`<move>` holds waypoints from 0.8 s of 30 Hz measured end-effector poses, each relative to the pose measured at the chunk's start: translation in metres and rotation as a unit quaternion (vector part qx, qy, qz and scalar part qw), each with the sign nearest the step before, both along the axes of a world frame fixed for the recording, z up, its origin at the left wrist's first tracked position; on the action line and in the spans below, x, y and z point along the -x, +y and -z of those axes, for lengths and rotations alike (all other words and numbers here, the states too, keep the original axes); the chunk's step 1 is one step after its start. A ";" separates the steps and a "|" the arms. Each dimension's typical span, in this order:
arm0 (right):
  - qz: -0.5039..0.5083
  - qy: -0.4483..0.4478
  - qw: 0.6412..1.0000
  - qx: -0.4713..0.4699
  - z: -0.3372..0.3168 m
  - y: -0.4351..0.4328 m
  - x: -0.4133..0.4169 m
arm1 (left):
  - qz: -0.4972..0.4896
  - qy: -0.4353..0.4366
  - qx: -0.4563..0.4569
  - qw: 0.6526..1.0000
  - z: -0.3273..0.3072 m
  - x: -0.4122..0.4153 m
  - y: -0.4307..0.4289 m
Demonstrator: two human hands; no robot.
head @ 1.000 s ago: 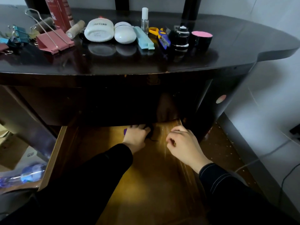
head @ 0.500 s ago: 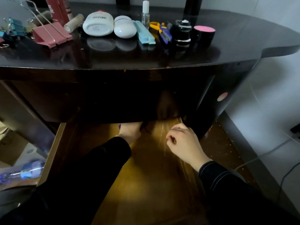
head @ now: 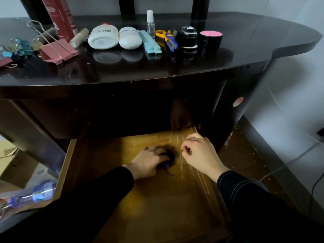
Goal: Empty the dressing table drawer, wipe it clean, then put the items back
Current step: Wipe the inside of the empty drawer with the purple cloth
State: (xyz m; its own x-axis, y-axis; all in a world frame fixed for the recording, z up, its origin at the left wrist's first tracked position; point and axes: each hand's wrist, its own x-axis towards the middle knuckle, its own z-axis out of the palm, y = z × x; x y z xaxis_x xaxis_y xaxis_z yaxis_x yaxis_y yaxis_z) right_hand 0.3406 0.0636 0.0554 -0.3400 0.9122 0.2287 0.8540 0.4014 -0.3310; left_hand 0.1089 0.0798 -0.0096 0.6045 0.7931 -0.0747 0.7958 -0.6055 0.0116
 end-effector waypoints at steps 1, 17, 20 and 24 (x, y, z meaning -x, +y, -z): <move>0.002 0.003 1.000 0.003 0.000 0.000 0.000 | -0.031 -0.009 0.001 0.999 -0.004 -0.003 0.012; 0.003 0.006 1.000 -0.010 0.004 0.001 -0.002 | 0.073 0.015 0.029 0.997 0.004 -0.007 -0.018; 0.005 0.008 1.000 -0.010 0.005 0.001 -0.002 | 0.051 0.008 0.005 0.999 0.000 -0.007 0.006; 0.007 0.018 1.000 -0.003 0.003 0.001 -0.002 | -0.096 -0.056 0.032 0.993 -0.006 -0.019 0.062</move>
State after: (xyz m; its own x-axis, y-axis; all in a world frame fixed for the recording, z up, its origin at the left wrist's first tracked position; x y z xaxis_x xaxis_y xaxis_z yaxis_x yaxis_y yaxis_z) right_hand 0.3427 0.0648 0.0520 -0.3189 0.9155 0.2453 0.8474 0.3914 -0.3588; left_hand 0.1281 0.1413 -0.0037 0.4501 0.8902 -0.0699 0.8880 -0.4380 0.1400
